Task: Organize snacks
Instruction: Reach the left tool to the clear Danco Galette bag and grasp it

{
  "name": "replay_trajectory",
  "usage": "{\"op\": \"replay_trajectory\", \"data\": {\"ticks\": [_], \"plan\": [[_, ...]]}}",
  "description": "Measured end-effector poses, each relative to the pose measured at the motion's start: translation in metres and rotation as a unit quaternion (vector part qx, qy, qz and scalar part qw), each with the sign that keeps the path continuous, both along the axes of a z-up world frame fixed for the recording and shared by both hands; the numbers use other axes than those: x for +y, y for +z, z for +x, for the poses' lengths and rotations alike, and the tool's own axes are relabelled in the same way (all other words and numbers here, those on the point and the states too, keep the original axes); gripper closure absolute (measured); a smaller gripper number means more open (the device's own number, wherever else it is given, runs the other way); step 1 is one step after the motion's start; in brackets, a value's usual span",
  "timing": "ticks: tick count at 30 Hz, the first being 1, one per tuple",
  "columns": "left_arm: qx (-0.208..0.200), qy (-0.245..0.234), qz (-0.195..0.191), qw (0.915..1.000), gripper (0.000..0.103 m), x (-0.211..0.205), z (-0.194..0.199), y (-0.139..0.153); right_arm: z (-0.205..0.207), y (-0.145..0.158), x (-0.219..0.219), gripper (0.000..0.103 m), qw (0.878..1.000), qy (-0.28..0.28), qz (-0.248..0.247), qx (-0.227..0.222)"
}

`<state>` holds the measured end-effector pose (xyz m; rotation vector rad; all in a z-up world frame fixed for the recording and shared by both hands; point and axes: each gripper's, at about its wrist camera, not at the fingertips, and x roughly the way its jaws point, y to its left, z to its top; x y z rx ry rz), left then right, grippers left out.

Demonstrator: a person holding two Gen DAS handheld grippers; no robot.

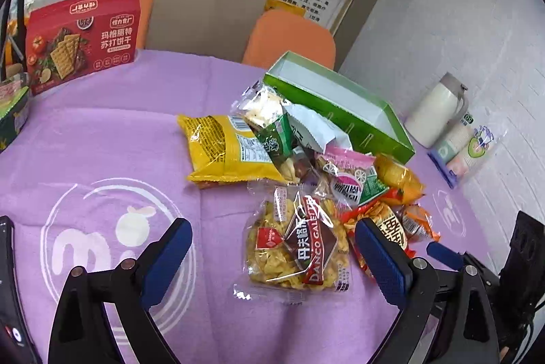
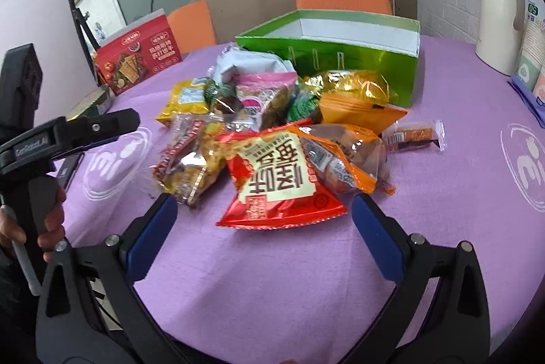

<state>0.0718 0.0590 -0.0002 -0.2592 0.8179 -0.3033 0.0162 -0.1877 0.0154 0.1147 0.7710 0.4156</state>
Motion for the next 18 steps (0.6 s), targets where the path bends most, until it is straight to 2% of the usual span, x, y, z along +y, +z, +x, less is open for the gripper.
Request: {"op": "replay_trajectory", "data": {"ticks": [3, 4, 7, 11, 13, 16, 18], "plan": [[-0.004, 0.017, 0.053, 0.9984, 0.005, -0.003, -0.002, -0.004, 0.002, 0.002, 0.014, 0.001, 0.999, 0.030, 0.028, 0.011], [0.003, 0.013, 0.060, 0.9981, 0.005, -0.004, -0.002, -0.007, 0.004, 0.000, 0.019, 0.005, 0.998, 0.041, 0.035, 0.022], [0.019, -0.013, 0.053, 0.9983, 0.005, -0.003, -0.002, -0.012, 0.007, -0.007, 0.031, 0.021, 0.995, 0.068, 0.057, 0.051], [0.036, -0.020, 0.052, 0.9978, 0.005, -0.002, 0.004, -0.016, 0.015, -0.015, 0.036, 0.025, 0.992, 0.075, 0.083, 0.062], [0.044, -0.025, 0.046, 0.9976, 0.005, -0.002, 0.010, -0.019, 0.021, -0.014, 0.036, 0.031, 0.992, 0.066, 0.086, 0.066], [0.052, -0.050, 0.029, 0.9969, 0.023, -0.003, 0.017, -0.020, 0.023, -0.011, 0.036, 0.038, 0.989, 0.075, 0.107, 0.071], [0.054, -0.060, 0.022, 0.9965, 0.030, -0.003, 0.022, -0.019, 0.024, -0.012, 0.040, 0.039, 0.988, 0.084, 0.103, 0.074]]}}
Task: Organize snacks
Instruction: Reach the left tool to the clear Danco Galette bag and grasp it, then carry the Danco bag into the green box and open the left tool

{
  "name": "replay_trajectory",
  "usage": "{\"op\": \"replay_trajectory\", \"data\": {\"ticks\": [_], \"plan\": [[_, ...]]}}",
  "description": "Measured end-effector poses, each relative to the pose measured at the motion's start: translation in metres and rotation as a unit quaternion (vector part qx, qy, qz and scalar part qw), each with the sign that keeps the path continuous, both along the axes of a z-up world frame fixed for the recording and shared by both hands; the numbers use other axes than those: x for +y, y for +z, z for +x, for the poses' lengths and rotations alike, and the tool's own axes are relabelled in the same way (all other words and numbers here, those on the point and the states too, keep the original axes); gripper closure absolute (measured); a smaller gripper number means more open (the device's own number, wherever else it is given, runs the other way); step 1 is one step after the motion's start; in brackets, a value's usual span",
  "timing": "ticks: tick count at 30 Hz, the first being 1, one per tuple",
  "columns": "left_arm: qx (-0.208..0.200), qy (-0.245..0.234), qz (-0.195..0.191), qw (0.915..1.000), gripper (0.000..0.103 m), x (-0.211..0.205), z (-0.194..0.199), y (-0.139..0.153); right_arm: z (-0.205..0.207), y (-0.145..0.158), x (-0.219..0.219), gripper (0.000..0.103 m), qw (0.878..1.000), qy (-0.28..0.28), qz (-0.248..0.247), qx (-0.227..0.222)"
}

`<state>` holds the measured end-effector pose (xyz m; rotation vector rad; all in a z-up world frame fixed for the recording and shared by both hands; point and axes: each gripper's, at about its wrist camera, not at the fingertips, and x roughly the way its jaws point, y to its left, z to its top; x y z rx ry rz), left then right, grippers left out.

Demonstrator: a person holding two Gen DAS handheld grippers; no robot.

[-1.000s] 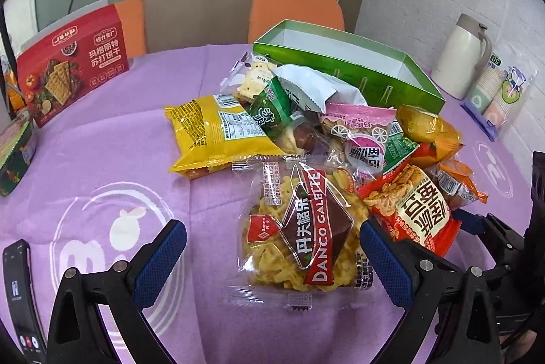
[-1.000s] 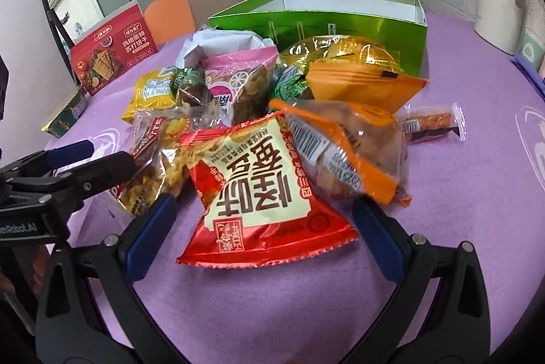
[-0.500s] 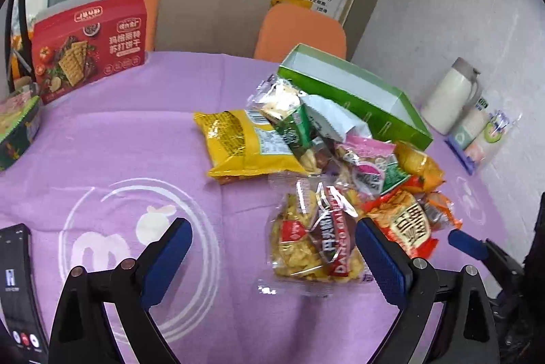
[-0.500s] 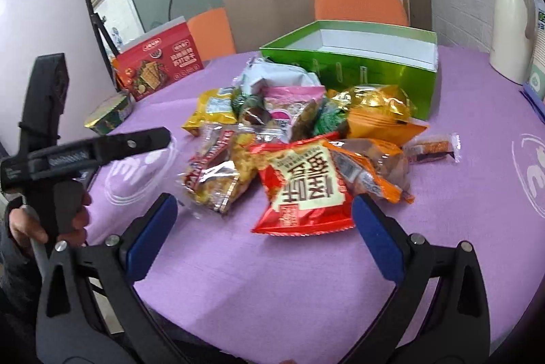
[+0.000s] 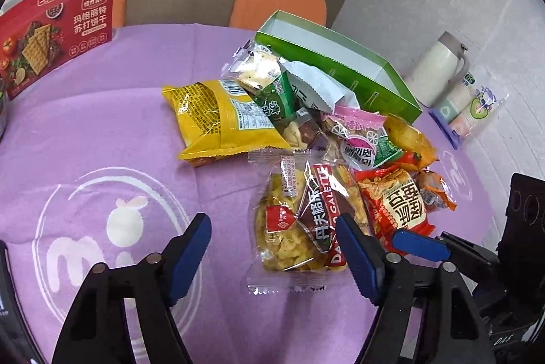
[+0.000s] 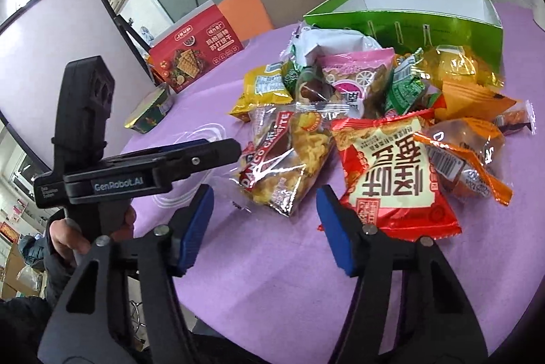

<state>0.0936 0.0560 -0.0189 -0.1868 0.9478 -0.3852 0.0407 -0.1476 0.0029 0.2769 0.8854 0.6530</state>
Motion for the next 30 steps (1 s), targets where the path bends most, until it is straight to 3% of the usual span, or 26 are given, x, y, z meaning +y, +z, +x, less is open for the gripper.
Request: {"op": "replay_trajectory", "data": {"ticks": [5, 10, 12, 13, 15, 20, 23, 30], "plan": [[0.040, -0.024, -0.002, 0.9989, 0.033, -0.008, 0.017, -0.012, 0.014, -0.013, 0.006, 0.048, 1.000, -0.011, -0.012, 0.020], [0.062, -0.047, -0.025, 0.9967, 0.033, -0.013, 0.027, -0.021, 0.027, -0.017, 0.007, 0.048, 1.000, -0.015, -0.020, 0.016], [0.053, -0.046, -0.022, 0.9973, 0.039, -0.015, 0.027, -0.021, 0.031, -0.022, 0.010, 0.052, 1.000, -0.011, -0.018, 0.021], [0.058, -0.050, -0.033, 0.9965, 0.050, -0.014, 0.027, -0.020, 0.032, -0.024, 0.011, 0.056, 0.999, -0.010, -0.023, 0.020], [0.061, -0.044, -0.034, 0.9966, 0.055, -0.015, 0.023, -0.017, 0.029, -0.022, 0.011, 0.064, 0.999, -0.014, -0.029, 0.021], [0.031, -0.036, -0.018, 0.9987, 0.060, -0.016, -0.006, 0.007, 0.010, -0.006, 0.004, 0.066, 1.000, -0.009, -0.013, 0.008], [-0.008, -0.034, -0.018, 0.9992, 0.060, -0.018, -0.017, 0.039, -0.002, 0.024, -0.002, 0.067, 0.999, -0.008, -0.012, -0.045], [-0.073, -0.036, -0.055, 0.9951, 0.060, -0.043, 0.022, 0.100, 0.025, 0.077, -0.034, 0.067, 0.990, -0.050, -0.011, -0.130]]}}
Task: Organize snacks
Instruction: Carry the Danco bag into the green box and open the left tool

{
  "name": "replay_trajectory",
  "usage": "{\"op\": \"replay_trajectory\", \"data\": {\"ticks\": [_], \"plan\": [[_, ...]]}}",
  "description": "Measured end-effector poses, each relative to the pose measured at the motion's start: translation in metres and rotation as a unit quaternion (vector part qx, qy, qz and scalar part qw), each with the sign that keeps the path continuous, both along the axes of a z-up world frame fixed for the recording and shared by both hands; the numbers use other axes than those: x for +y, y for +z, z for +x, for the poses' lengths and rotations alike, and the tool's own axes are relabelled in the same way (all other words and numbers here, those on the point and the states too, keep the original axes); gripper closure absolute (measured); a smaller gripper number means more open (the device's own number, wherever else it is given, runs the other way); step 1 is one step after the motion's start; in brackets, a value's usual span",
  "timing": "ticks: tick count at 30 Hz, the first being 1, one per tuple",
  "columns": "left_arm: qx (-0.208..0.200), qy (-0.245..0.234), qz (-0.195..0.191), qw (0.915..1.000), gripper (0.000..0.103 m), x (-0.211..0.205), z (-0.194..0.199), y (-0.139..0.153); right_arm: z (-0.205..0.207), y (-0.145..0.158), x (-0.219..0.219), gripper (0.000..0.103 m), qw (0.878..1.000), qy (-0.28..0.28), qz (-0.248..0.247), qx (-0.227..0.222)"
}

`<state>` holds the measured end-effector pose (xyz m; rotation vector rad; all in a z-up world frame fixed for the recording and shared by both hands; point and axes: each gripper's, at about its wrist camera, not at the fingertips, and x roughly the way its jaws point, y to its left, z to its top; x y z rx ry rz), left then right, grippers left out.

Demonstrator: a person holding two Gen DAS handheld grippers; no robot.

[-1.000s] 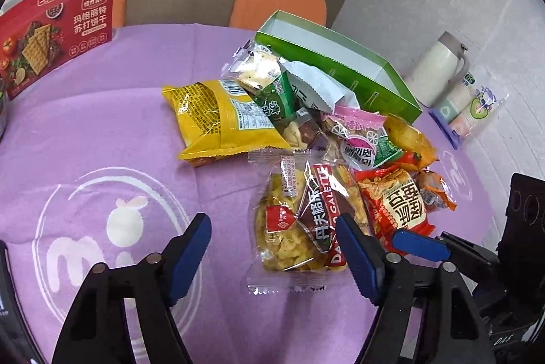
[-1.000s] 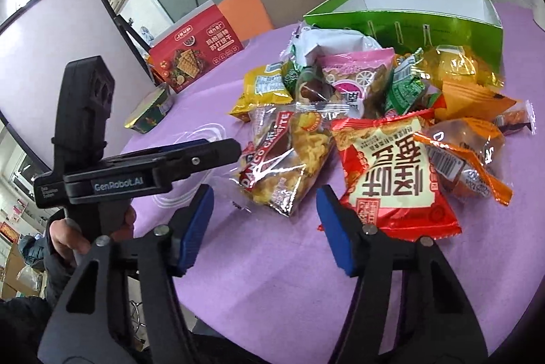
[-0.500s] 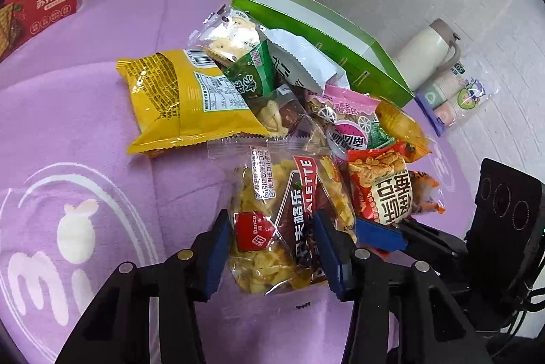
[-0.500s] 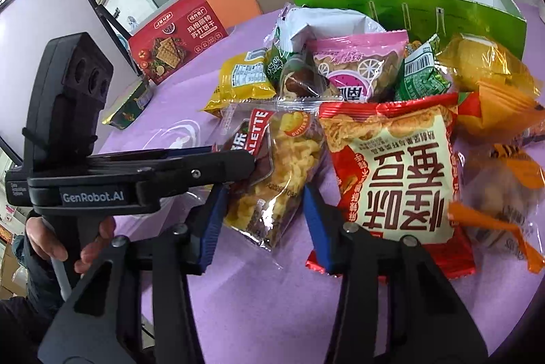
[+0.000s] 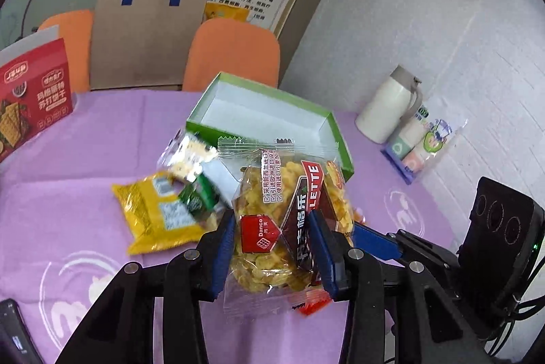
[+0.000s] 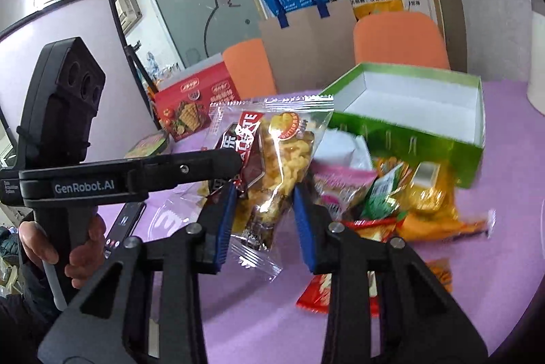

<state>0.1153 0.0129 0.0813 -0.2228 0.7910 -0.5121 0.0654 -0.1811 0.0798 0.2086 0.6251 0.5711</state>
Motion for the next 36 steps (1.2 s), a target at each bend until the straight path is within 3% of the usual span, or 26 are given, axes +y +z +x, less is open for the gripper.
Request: {"op": "replay_trajectory", "data": {"ticks": [6, 13, 22, 24, 26, 27, 28, 30, 36], "plan": [[-0.014, 0.000, -0.014, 0.9998, 0.060, -0.035, 0.059, 0.011, 0.054, 0.004, -0.031, 0.067, 0.999, -0.047, 0.001, -0.010], [0.038, 0.001, -0.027, 0.9989, 0.060, -0.066, 0.141, -0.012, 0.120, -0.018, -0.062, 0.067, 0.997, -0.070, 0.008, 0.025], [0.071, 0.003, 0.002, 0.9975, 0.060, -0.093, 0.197, -0.042, 0.172, -0.048, -0.083, 0.066, 0.994, -0.082, 0.014, 0.077], [0.076, 0.003, 0.009, 0.9971, 0.055, -0.095, 0.201, -0.049, 0.173, -0.054, -0.083, 0.066, 0.992, -0.089, -0.001, 0.088], [0.081, 0.013, 0.010, 0.9965, 0.015, -0.094, 0.202, -0.053, 0.173, -0.056, -0.086, 0.044, 0.992, -0.084, 0.007, 0.097], [0.072, 0.023, 0.006, 0.9971, 0.009, -0.090, 0.199, -0.053, 0.171, -0.054, -0.089, 0.026, 0.992, -0.090, 0.009, 0.092], [0.060, 0.029, 0.006, 0.9977, 0.005, -0.088, 0.196, -0.050, 0.169, -0.051, -0.090, 0.016, 0.992, -0.098, 0.007, 0.082], [0.042, 0.037, 0.030, 0.9980, 0.001, -0.087, 0.189, -0.045, 0.163, -0.044, -0.091, 0.010, 0.992, -0.107, -0.007, 0.062], [0.011, 0.038, 0.047, 0.9981, 0.001, -0.069, 0.159, -0.023, 0.142, -0.021, -0.094, 0.003, 0.992, -0.117, -0.008, 0.044]]}}
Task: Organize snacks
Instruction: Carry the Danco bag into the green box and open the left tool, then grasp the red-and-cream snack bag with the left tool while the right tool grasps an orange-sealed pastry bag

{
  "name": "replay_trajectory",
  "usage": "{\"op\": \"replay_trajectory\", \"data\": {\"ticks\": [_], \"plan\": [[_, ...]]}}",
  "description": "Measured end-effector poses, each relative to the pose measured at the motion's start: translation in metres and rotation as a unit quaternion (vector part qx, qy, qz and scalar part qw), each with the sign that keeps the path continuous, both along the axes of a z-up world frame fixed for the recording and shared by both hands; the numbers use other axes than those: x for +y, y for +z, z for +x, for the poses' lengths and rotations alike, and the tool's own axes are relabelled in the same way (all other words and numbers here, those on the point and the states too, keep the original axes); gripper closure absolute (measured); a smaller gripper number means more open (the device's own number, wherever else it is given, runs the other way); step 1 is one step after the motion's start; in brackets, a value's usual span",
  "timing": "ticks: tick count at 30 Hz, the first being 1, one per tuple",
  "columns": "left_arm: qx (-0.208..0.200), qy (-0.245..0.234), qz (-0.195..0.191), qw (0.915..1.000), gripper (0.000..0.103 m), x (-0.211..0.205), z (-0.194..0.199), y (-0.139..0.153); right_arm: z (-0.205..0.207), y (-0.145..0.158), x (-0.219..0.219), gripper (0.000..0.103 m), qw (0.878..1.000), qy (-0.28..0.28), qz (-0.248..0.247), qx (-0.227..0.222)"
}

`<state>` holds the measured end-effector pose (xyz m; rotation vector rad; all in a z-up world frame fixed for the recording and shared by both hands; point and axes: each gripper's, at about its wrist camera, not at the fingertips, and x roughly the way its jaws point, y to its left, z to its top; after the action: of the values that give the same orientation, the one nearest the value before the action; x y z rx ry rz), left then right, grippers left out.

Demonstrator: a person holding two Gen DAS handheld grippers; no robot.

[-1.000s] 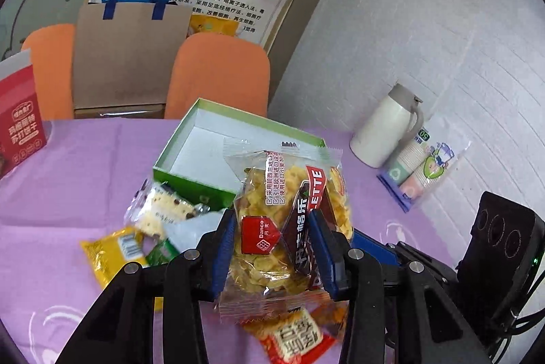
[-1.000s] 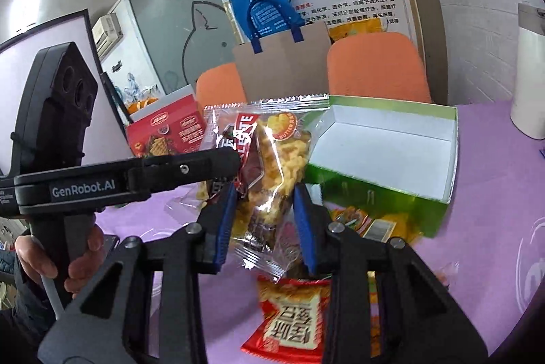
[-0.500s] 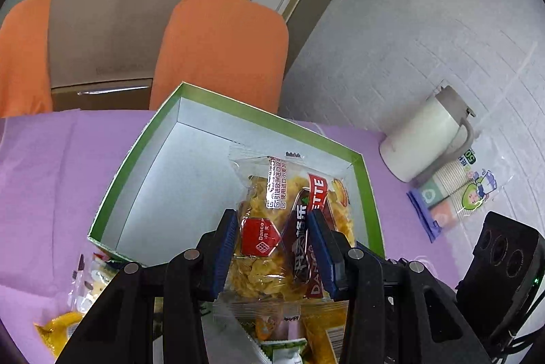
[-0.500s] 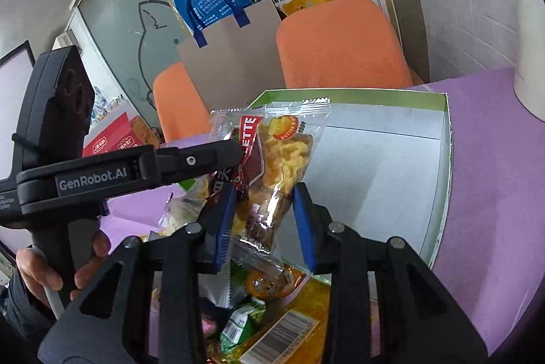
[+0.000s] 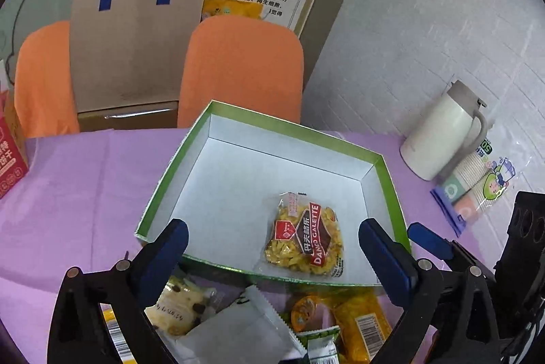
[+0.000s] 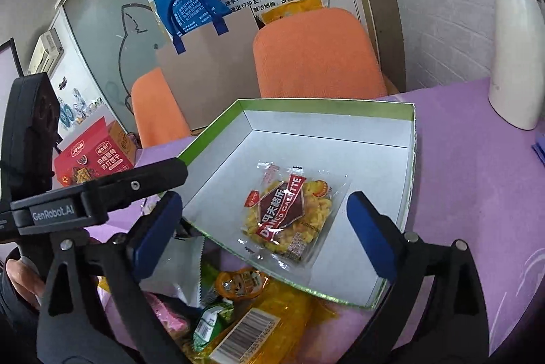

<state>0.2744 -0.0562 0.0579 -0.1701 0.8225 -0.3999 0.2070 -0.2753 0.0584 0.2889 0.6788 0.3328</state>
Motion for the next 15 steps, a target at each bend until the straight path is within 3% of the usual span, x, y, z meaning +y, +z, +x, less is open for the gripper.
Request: {"op": "replay_trajectory", "data": {"ticks": [5, 10, 15], "plan": [[-0.016, 0.005, -0.012, 0.9998, 0.001, 0.019, -0.044, 0.028, -0.043, 0.036, 0.006, 0.001, 0.998, 0.012, -0.008, -0.058], [-0.049, -0.021, -0.005, 0.9985, 0.001, 0.026, -0.107, 0.045, -0.105, 0.063, 0.014, 0.001, 0.990, 0.010, -0.022, -0.139], [-0.050, -0.043, 0.007, 0.9978, 0.001, 0.030, -0.162, 0.039, -0.156, 0.062, 0.011, 0.001, 0.988, 0.024, 0.000, -0.151]]}}
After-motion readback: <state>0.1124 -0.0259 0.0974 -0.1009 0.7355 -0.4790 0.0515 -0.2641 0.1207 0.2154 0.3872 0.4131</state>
